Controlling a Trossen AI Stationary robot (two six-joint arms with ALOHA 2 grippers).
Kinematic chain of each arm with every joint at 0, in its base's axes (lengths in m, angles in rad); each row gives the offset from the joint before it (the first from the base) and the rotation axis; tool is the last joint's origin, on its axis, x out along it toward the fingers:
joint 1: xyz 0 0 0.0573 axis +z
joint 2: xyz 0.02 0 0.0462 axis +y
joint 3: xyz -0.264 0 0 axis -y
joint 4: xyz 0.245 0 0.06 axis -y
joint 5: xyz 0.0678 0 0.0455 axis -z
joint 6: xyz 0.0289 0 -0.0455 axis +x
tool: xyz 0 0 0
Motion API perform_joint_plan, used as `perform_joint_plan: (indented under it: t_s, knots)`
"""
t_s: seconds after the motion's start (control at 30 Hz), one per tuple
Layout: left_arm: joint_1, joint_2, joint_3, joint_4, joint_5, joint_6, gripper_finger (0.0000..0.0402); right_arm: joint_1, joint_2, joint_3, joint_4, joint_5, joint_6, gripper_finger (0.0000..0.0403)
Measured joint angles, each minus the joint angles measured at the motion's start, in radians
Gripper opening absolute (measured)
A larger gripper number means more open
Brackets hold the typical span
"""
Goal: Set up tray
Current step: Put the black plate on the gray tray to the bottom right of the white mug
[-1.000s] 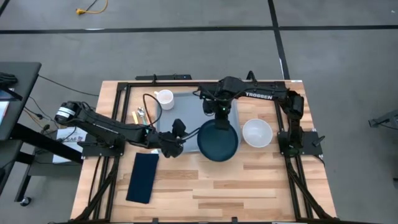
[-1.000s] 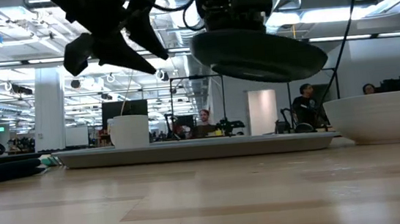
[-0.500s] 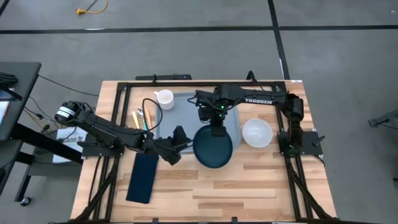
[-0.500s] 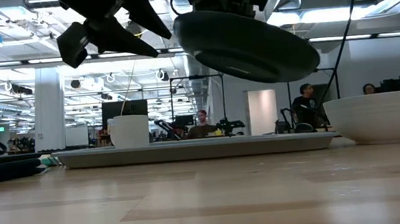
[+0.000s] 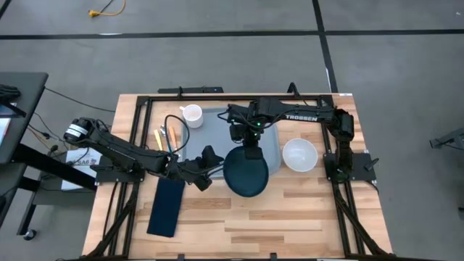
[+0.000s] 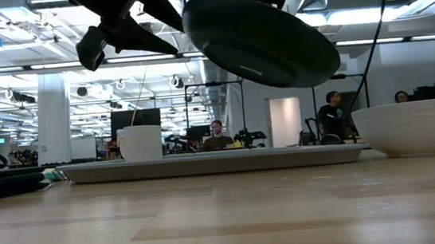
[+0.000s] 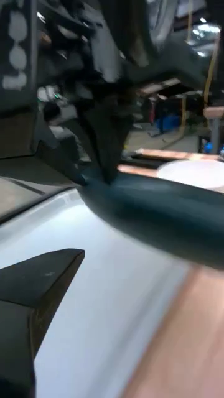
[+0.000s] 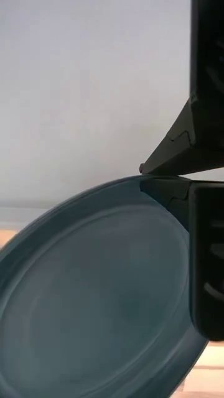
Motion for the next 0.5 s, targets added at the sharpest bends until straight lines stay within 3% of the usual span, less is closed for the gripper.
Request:
perform_joint_plan:
  t_s: [0.2,0.4,0.5]
  knots:
    - [-0.016,0.000,0.000,0.000,-0.079,0.009,0.0170,0.000,0.000,0.000,0.000,0.000,0.001,0.0000]
    - [-0.046,0.000,0.000,0.005,0.052,0.046,0.0170,0.000,0.000,0.000,-0.002,0.001,0.000,0.0000]
    - [-0.055,0.013,0.000,0.049,0.069,0.116,0.0169,0.000,0.000,0.000,0.001,0.000,0.001,0.0000]
